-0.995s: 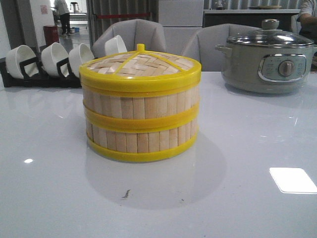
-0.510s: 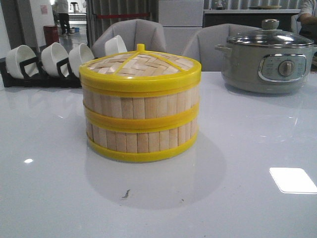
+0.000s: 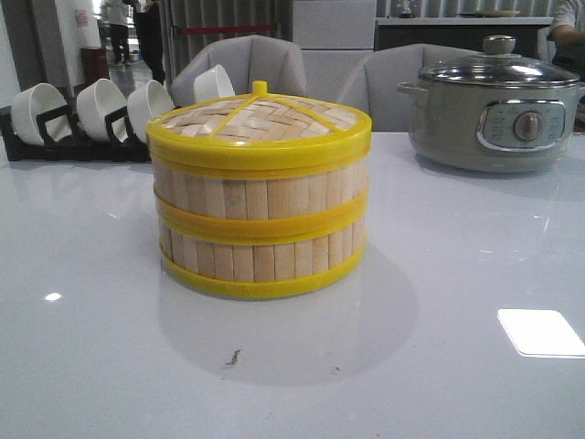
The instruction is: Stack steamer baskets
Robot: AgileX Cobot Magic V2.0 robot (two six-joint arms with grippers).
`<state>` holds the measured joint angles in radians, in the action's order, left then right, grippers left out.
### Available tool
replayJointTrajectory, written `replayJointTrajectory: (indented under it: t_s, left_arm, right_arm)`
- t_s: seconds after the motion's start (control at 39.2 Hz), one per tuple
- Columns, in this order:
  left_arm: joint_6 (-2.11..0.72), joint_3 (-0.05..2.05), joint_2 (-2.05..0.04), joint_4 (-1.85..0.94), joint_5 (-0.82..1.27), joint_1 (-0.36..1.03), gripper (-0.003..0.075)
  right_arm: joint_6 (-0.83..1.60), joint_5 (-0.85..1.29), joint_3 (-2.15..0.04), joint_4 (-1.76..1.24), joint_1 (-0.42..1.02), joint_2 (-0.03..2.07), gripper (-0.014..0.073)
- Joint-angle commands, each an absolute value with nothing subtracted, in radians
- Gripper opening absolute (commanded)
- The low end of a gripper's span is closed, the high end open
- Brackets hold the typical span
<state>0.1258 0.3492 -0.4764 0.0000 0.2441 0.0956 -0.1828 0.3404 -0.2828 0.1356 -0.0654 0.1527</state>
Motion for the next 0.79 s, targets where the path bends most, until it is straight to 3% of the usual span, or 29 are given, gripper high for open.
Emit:
replayJointTrajectory:
  t_s: [0.0,0.36,0.77]
  left_arm:
    - [0.129,0.373,-0.43,-0.053,0.156,0.094,0.0085]
    - [0.129,0.182,-0.265,-0.037,-0.057,0.094,0.0085]
    - [0.126,0.036,-0.11,0.0,-0.084,0.094,0.0085]
  right_arm:
    - [-0.175,0.25,-0.313,0.143,-0.069,0.16,0.0051]
    - [-0.175,0.25,-0.313,0.143,-0.069,0.16,0.0051]
    - [-0.175,0.25,-0.313,0.143,-0.069,0.16,0.0051]
